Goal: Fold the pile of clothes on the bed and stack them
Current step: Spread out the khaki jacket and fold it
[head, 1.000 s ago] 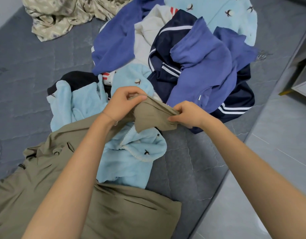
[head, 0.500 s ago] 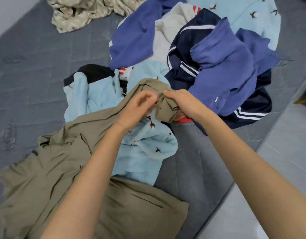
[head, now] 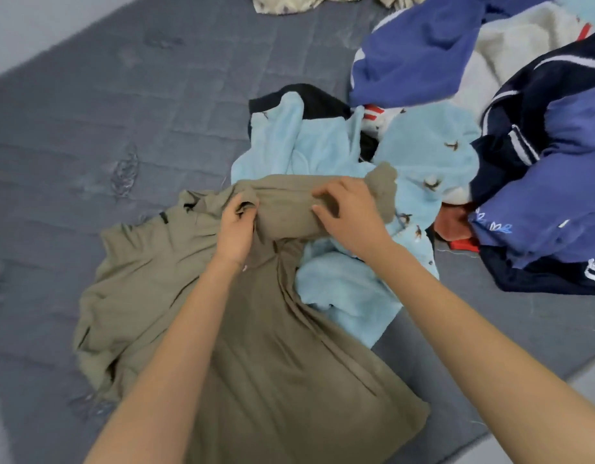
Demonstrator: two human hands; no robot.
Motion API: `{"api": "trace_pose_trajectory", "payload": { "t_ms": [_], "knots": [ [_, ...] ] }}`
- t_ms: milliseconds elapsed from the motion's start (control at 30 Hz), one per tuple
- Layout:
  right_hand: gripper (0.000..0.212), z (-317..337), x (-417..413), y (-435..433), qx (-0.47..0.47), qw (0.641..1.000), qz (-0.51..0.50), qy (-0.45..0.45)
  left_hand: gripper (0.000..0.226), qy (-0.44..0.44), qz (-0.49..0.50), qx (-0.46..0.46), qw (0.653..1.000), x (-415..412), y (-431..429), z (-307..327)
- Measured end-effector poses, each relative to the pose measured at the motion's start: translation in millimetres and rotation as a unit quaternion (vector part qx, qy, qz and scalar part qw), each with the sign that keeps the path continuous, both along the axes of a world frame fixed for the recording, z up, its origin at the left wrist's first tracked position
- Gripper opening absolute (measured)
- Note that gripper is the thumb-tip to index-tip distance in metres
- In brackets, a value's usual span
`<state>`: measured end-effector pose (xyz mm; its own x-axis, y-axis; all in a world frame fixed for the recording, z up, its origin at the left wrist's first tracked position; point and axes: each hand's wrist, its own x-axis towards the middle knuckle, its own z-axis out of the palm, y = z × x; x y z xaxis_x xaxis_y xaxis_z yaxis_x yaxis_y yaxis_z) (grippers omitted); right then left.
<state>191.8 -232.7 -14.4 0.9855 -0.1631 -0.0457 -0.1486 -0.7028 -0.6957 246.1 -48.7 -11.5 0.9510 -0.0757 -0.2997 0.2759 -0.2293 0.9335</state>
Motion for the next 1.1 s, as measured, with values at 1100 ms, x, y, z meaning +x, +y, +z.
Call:
{"api": "trace_pose_trajectory", "payload": {
  "t_ms": [1100],
  "knots": [
    [0.053,-113.5,37.2,222.2,-0.299,0.926,0.214,0.08,0.045,-0.08,0.007,0.534,0.842,-96.1,363.8,-120.1]
  ]
}}
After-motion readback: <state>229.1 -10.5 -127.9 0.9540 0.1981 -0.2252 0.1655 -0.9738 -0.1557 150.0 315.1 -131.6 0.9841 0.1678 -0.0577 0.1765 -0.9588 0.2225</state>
